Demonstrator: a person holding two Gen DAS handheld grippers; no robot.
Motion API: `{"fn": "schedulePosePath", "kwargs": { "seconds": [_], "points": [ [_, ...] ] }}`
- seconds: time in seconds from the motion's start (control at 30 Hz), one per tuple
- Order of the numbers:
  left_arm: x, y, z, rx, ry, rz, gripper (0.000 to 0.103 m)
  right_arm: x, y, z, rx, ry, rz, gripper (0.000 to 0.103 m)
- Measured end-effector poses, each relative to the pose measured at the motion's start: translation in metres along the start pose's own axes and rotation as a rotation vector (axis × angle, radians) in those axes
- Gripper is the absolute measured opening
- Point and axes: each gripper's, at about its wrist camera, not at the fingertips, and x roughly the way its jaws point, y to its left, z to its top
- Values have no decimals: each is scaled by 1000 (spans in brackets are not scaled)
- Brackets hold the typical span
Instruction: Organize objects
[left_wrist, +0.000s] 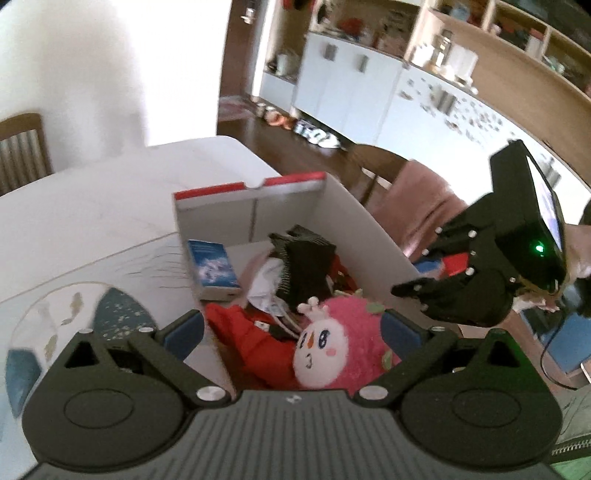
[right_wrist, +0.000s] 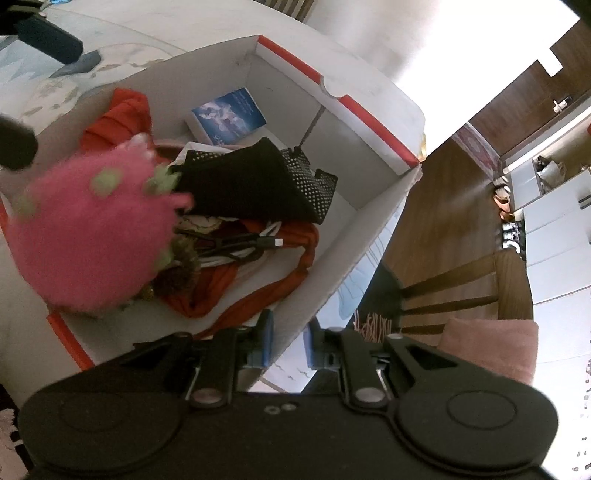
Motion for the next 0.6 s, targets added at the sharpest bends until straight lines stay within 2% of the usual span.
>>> {"fn": "schedulePosePath", "kwargs": {
  "seconds": [0.1,0.27,0.6],
  "points": [
    [-6,2,-3,-24,-29,35,102,-8,-1,-1,-7,-13,-8,15],
    [-17,4,-2,-43,-80,45,102,-36,-3,-2,31,-52,-31,17],
    [-42,9,-8,-10,-106,1,102,-88,13,-8,235,-138,-80,20]
  ]
}}
